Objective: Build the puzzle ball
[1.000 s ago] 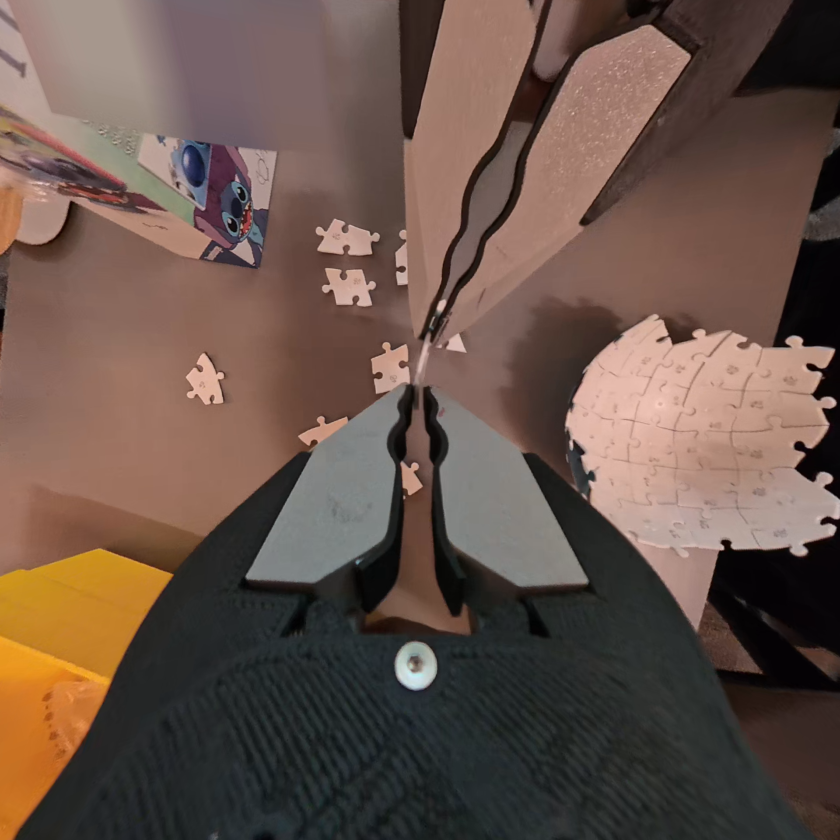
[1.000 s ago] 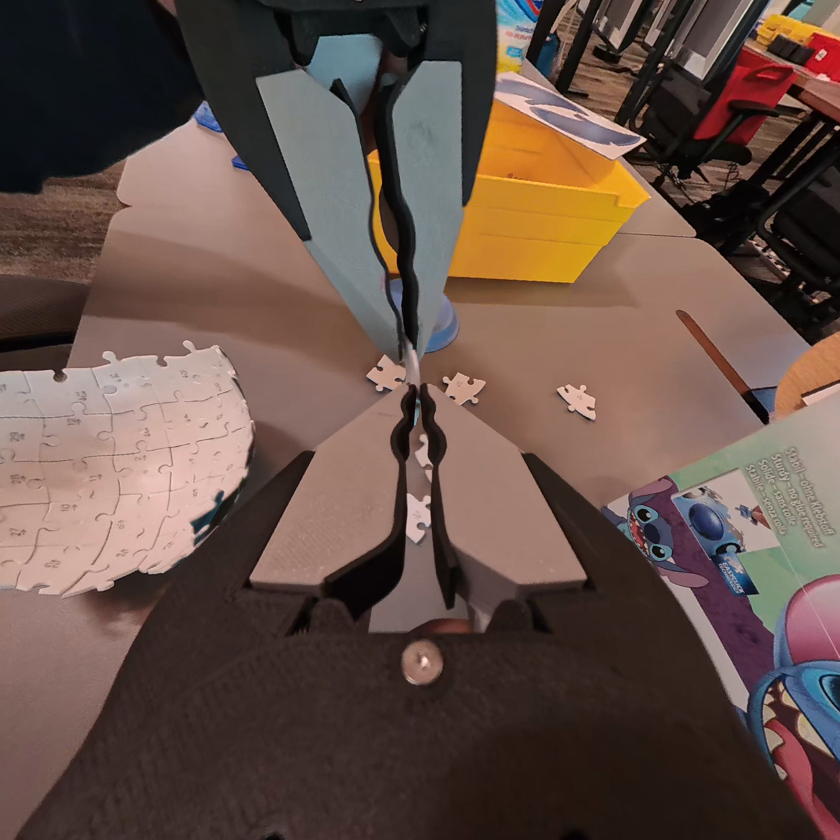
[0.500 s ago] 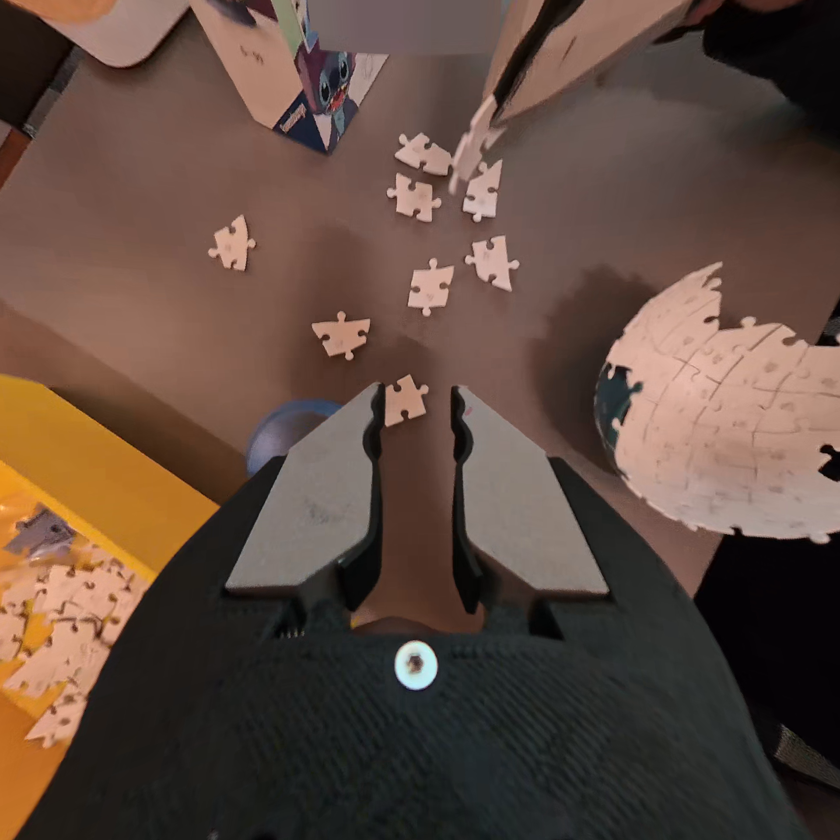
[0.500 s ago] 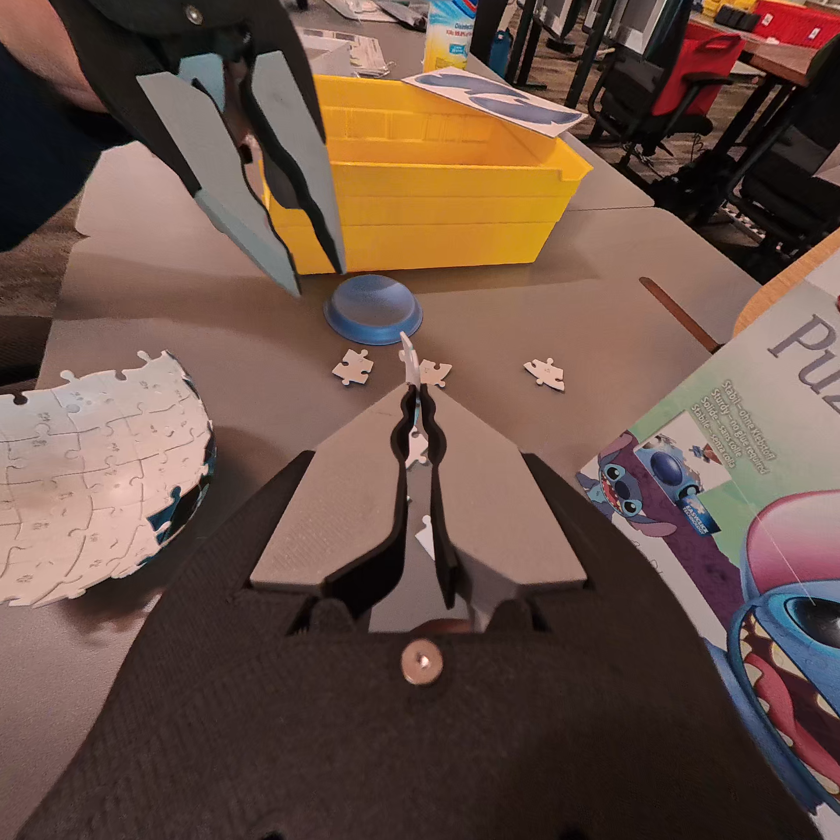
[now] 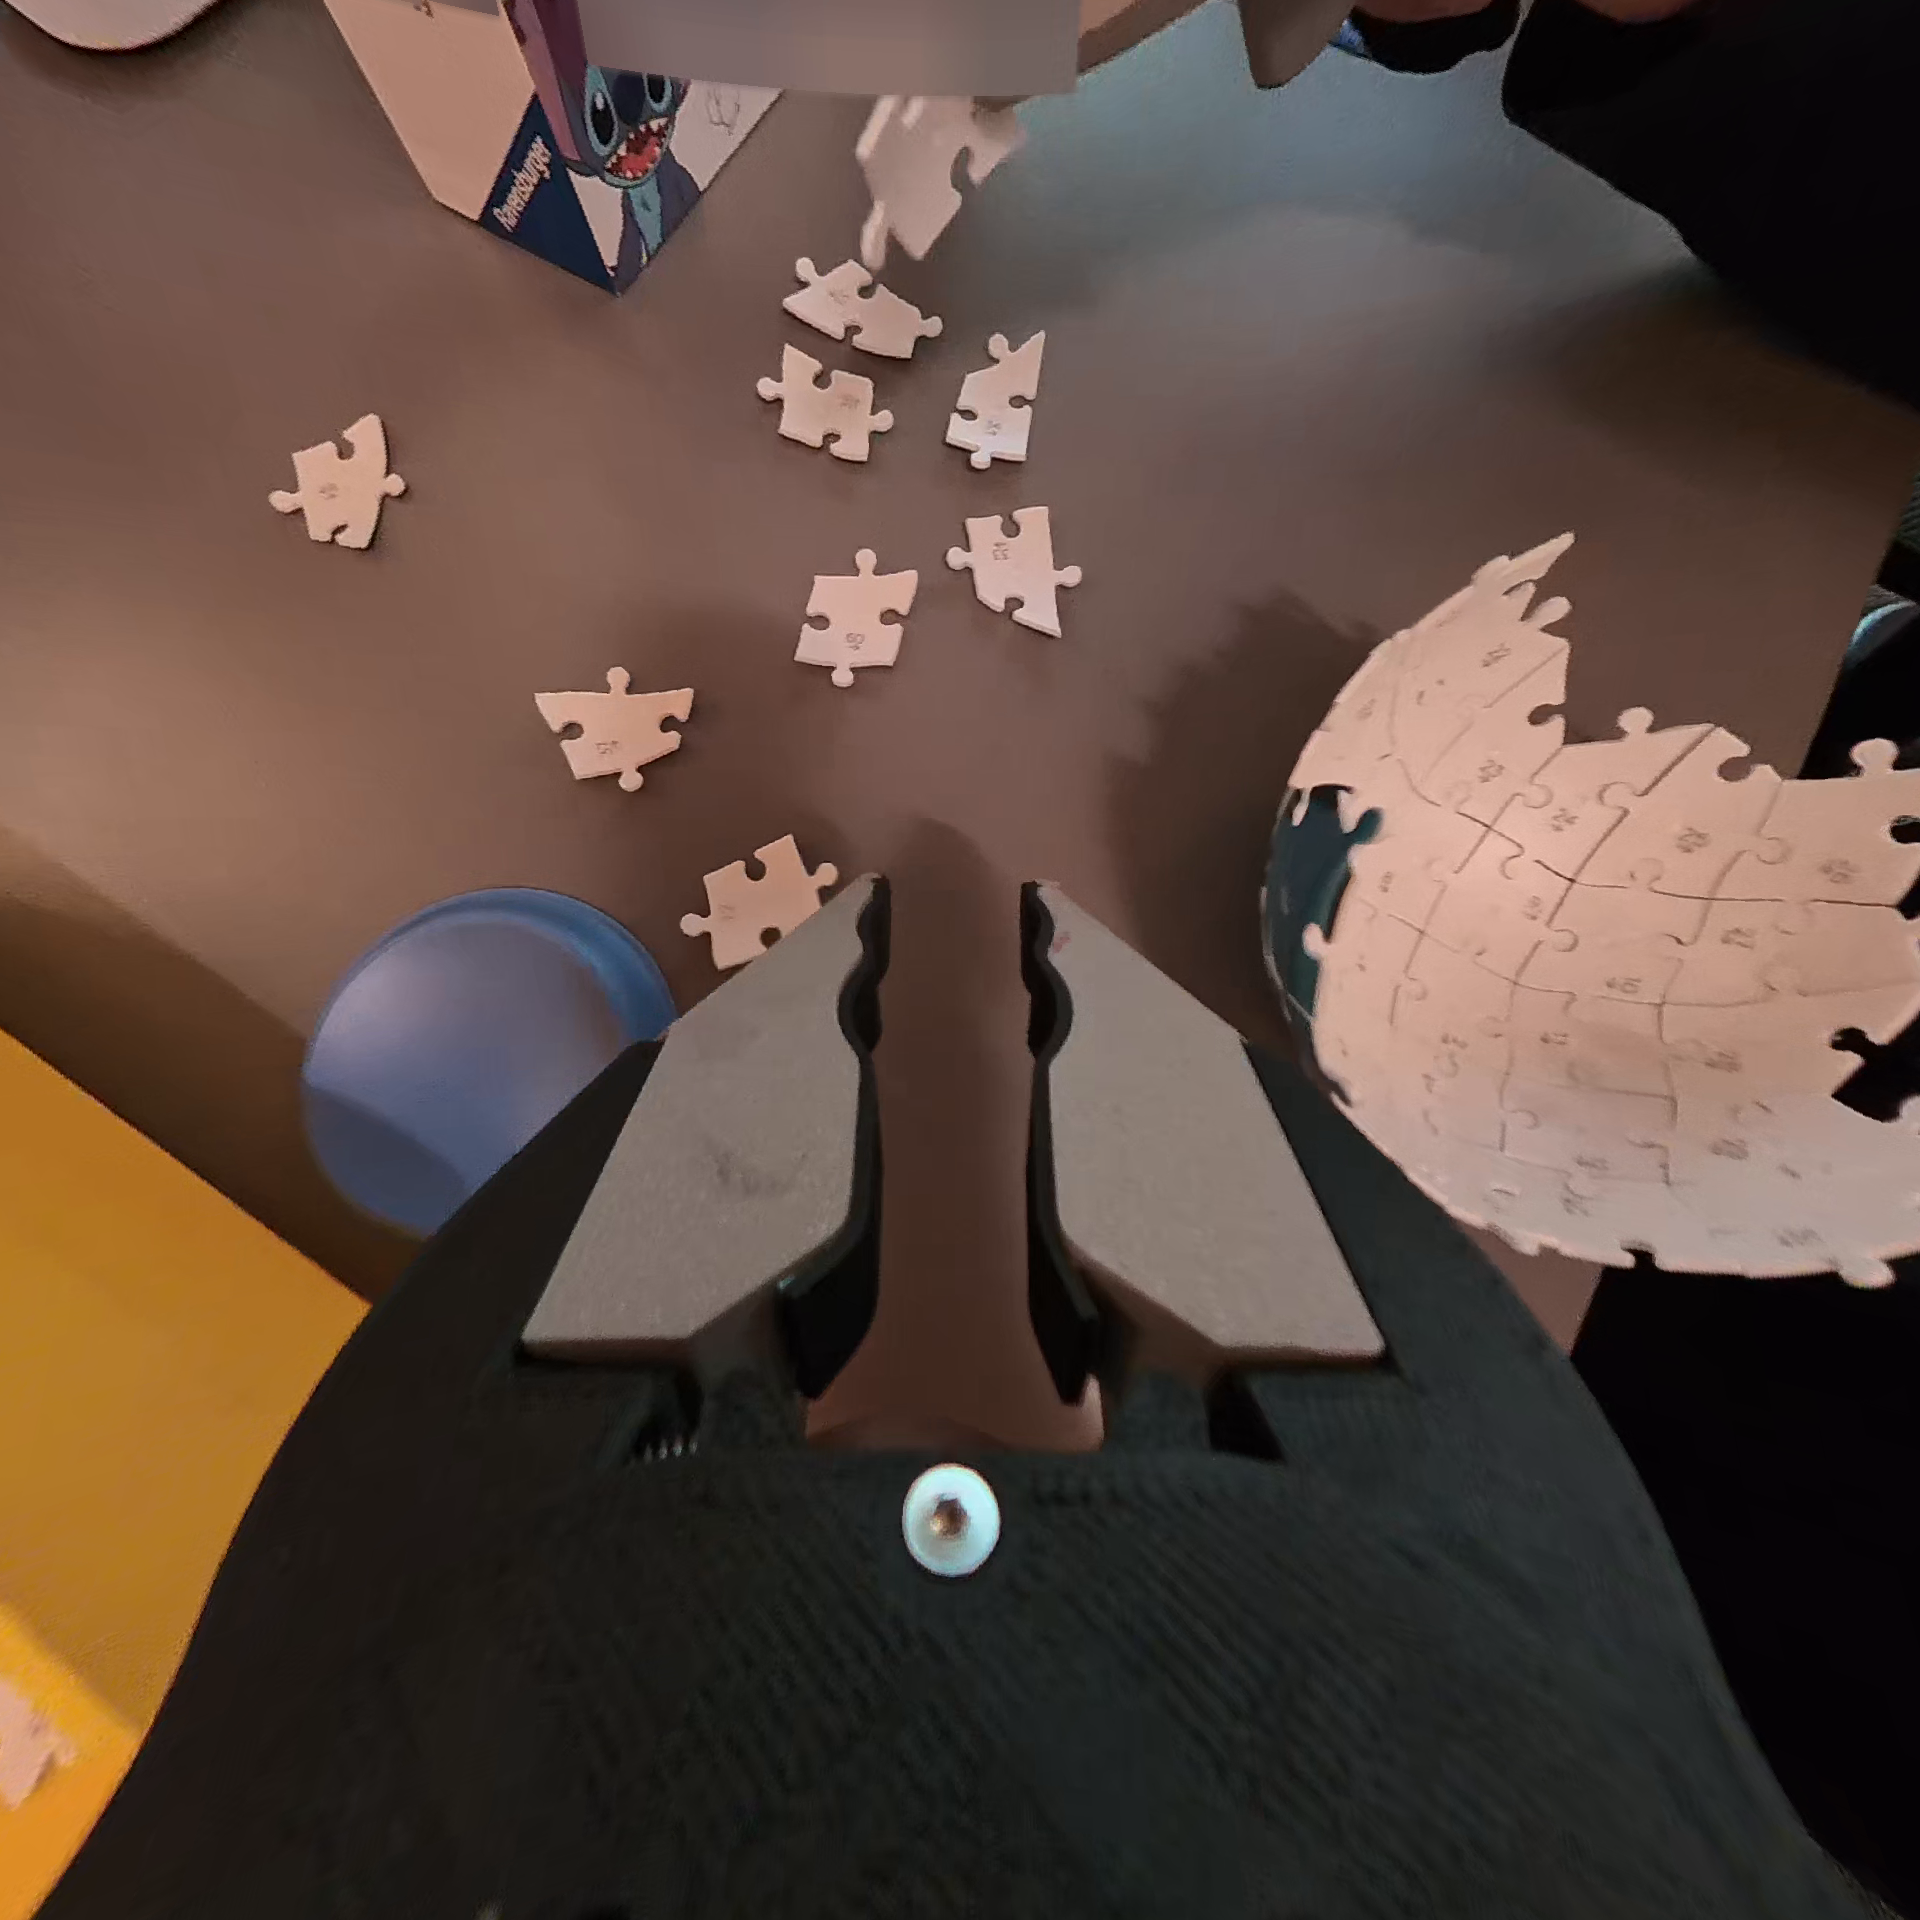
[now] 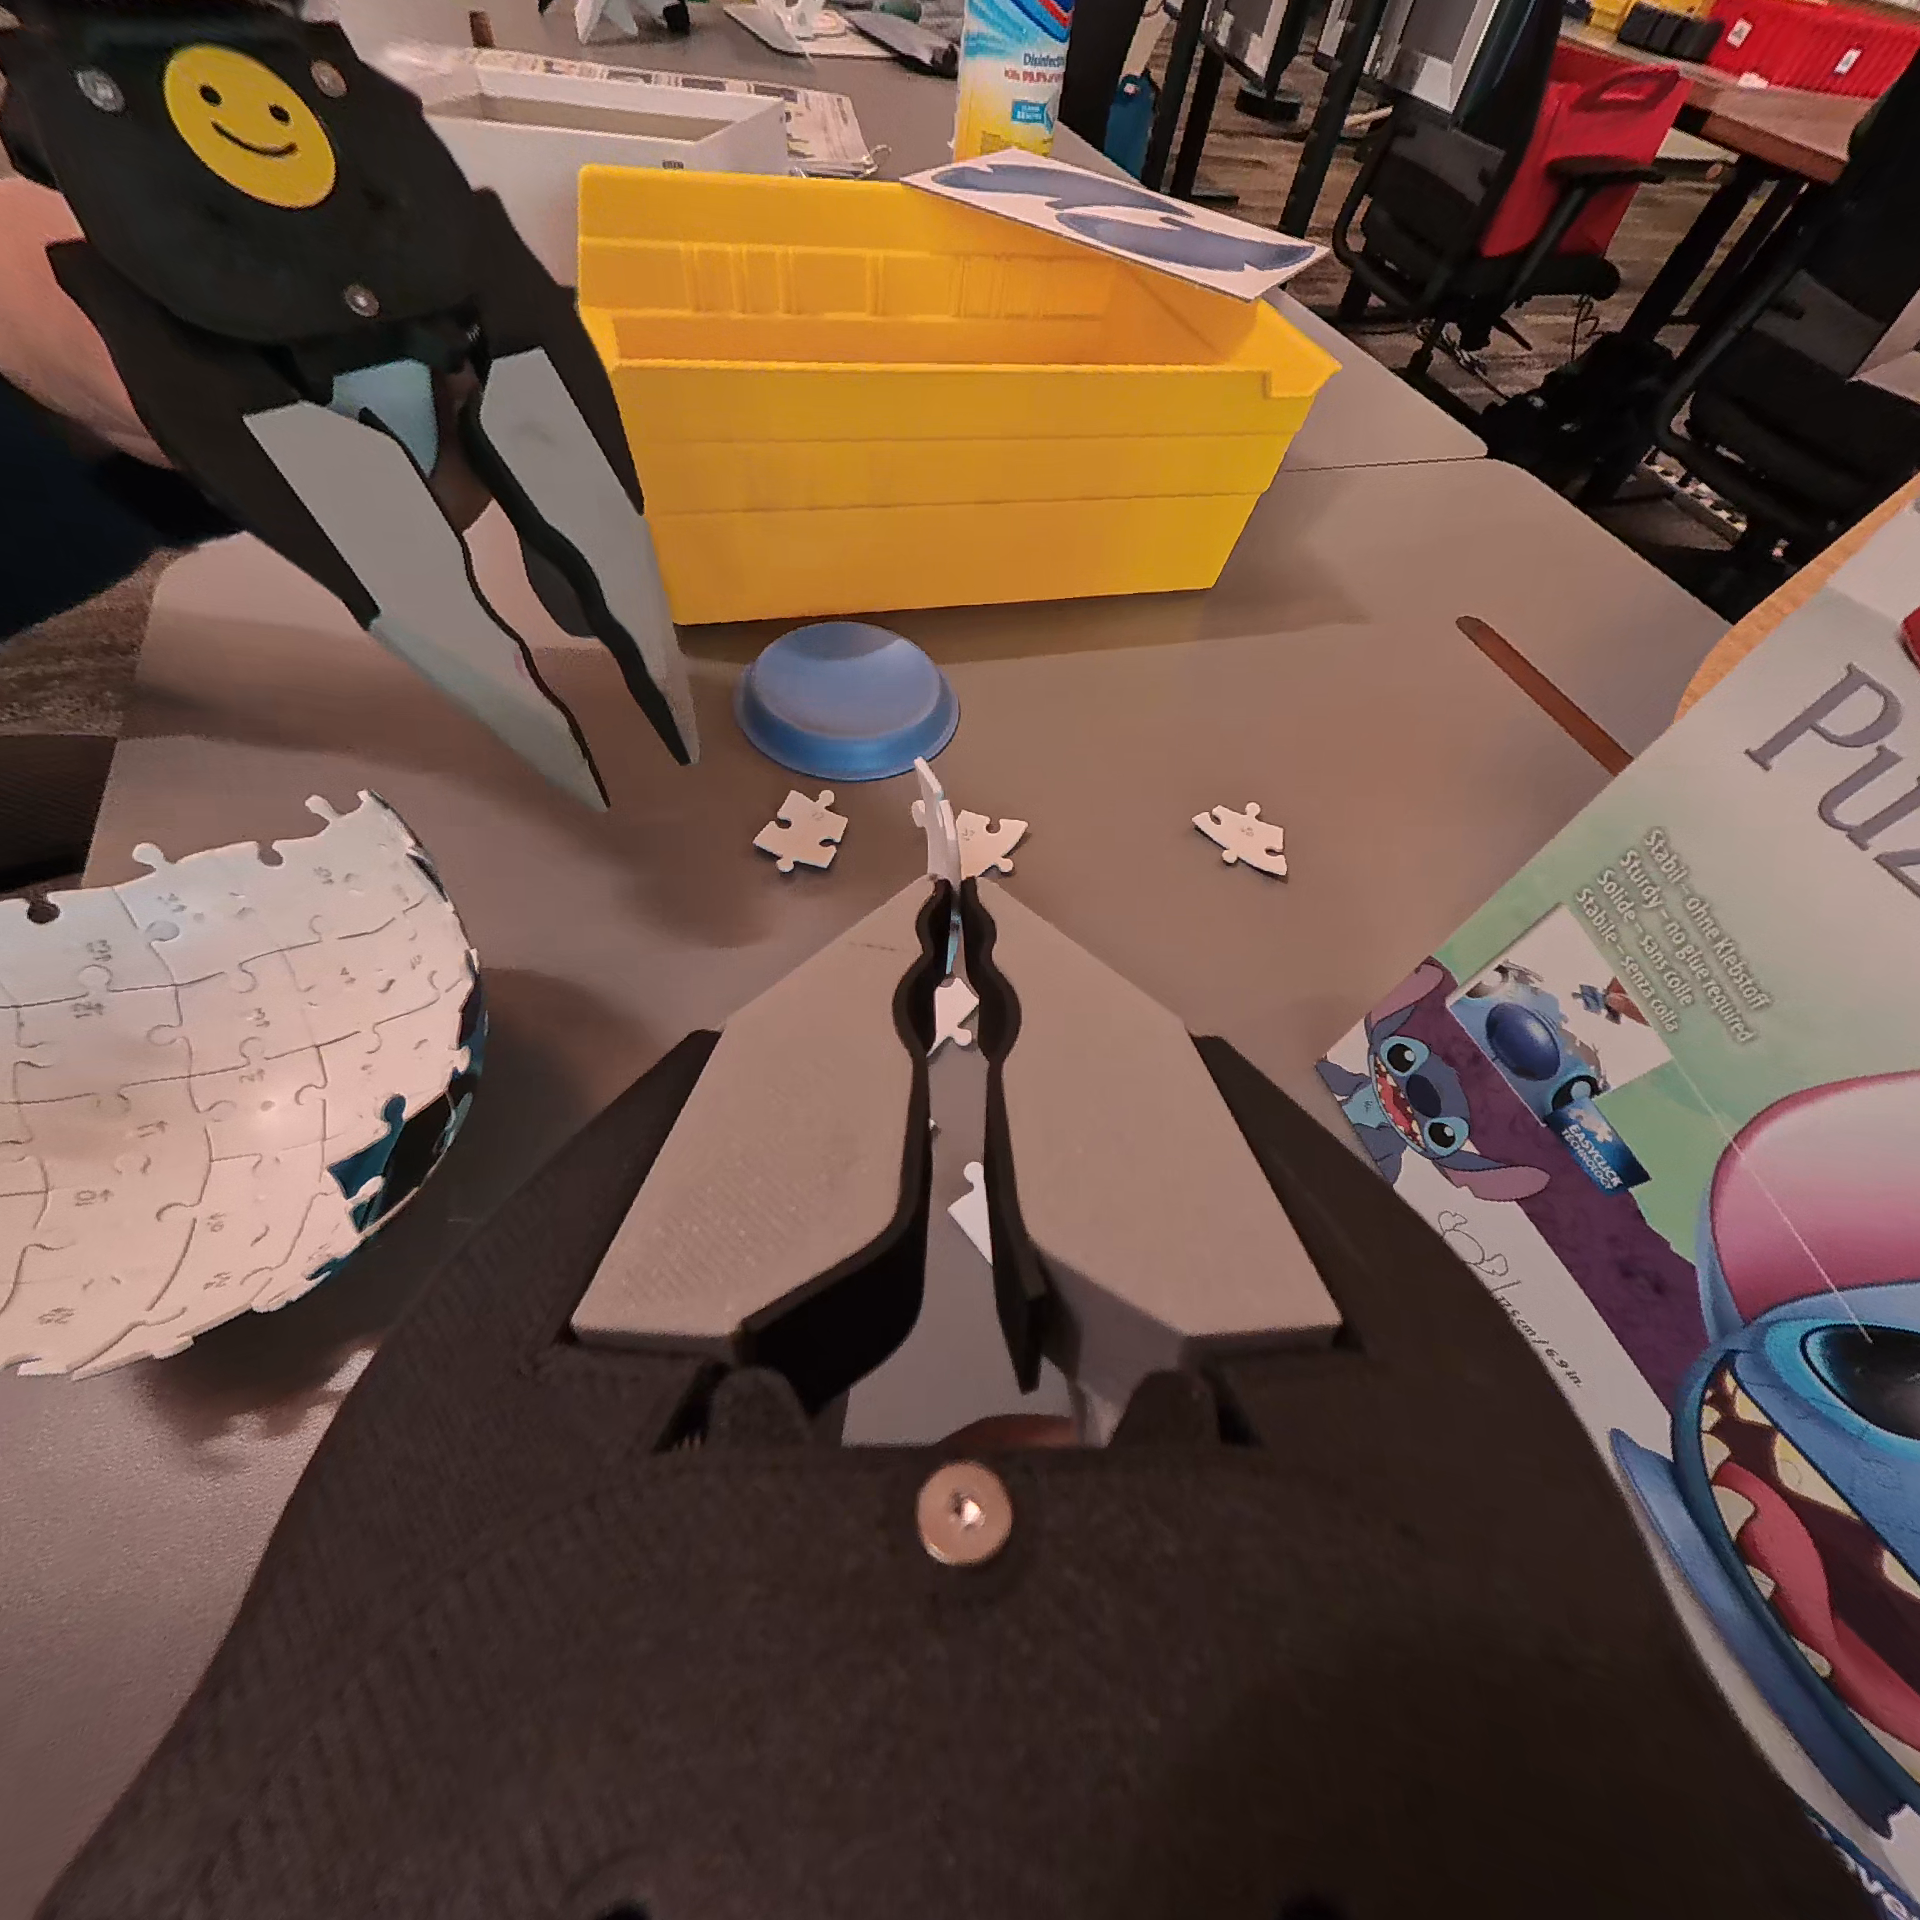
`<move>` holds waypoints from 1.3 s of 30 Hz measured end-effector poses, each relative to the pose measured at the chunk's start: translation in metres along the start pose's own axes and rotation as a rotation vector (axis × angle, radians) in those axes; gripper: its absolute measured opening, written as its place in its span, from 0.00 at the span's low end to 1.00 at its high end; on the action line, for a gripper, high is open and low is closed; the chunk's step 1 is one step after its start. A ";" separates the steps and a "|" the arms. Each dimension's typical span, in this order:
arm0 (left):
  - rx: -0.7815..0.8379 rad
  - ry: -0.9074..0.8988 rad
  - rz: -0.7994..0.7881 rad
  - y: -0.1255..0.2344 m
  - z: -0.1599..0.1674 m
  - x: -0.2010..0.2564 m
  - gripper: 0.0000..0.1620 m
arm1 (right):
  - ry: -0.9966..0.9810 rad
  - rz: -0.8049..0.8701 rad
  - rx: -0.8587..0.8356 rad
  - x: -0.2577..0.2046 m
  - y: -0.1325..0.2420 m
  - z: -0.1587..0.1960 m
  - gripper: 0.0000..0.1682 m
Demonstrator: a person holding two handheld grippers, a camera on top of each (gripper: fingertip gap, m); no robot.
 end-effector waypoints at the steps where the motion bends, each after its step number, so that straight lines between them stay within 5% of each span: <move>1: -0.001 0.001 0.002 -0.002 0.001 0.001 0.14 | -0.001 -0.003 0.004 0.000 0.001 0.000 0.00; 17: 0.258 0.000 -0.196 -0.035 -0.007 -0.029 0.16 | -0.045 -0.053 0.068 -0.009 0.019 0.008 0.00; 25: 0.117 0.040 -0.299 -0.049 0.006 -0.038 0.18 | -0.202 -0.105 0.142 0.002 0.030 0.013 0.00; 39: 0.147 0.039 -0.211 -0.049 0.002 -0.031 0.19 | -0.221 -0.124 0.127 0.002 0.022 0.015 0.00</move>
Point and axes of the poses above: each gripper's, where its closed fingertips meet, y back along the fingers, z out of its underside, x = y × z across the jaws, the point moved 10 cm from there along y, back along the fingers, and after that the axes turned 15 degrees about -x, right-handed, at the moved point
